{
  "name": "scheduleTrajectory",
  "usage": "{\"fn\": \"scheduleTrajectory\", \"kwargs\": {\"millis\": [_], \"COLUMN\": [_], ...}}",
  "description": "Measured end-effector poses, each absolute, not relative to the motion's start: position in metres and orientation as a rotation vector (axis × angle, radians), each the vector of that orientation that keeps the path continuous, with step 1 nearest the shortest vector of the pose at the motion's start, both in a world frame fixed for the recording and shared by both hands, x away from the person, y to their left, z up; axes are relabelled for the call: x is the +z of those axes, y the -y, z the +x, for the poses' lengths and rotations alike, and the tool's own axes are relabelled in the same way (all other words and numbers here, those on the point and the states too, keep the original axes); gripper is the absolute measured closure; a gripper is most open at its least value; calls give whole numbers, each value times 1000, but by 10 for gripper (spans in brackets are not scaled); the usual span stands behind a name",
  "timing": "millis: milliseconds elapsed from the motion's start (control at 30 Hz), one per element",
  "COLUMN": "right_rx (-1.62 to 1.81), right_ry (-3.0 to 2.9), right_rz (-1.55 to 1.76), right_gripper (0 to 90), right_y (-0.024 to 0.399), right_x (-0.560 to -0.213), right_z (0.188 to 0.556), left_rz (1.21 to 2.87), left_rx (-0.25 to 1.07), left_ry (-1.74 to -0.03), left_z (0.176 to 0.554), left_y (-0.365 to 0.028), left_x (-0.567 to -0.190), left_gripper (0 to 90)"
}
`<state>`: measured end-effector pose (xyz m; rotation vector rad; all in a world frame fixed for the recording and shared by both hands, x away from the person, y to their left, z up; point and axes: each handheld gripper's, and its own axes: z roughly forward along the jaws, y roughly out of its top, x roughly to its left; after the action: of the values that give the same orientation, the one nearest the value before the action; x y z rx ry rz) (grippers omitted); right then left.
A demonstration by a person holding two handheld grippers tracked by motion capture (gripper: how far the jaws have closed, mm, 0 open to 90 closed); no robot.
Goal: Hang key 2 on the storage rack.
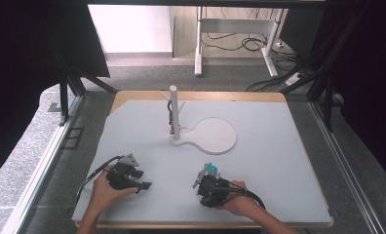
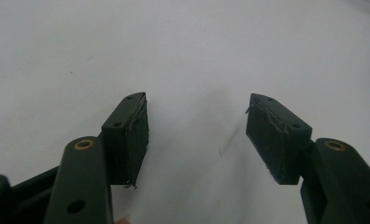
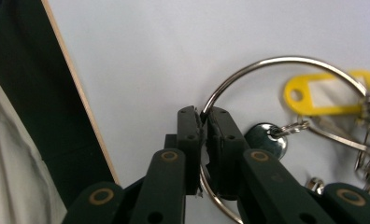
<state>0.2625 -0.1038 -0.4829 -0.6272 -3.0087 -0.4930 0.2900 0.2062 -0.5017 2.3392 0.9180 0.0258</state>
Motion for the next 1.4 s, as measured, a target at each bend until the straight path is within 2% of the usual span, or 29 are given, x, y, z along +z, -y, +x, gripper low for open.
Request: {"fn": "scheduleTrajectory", "kwargs": {"millis": [433, 1400], "right_rx": [-498, -604], "right_ry": [2891, 2827], "right_rz": [-680, -890], "right_gripper": [874, 873], "right_y": [110, 156], "right_x": [-480, -407], "right_z": [275, 318], "left_rz": [2339, 2344], "left_rx": [26, 30], "left_ry": [-914, -905], "left_z": [290, 290], "left_y": [-207, -207], "left_x": [-502, -502], "left_gripper": [393, 393]}}
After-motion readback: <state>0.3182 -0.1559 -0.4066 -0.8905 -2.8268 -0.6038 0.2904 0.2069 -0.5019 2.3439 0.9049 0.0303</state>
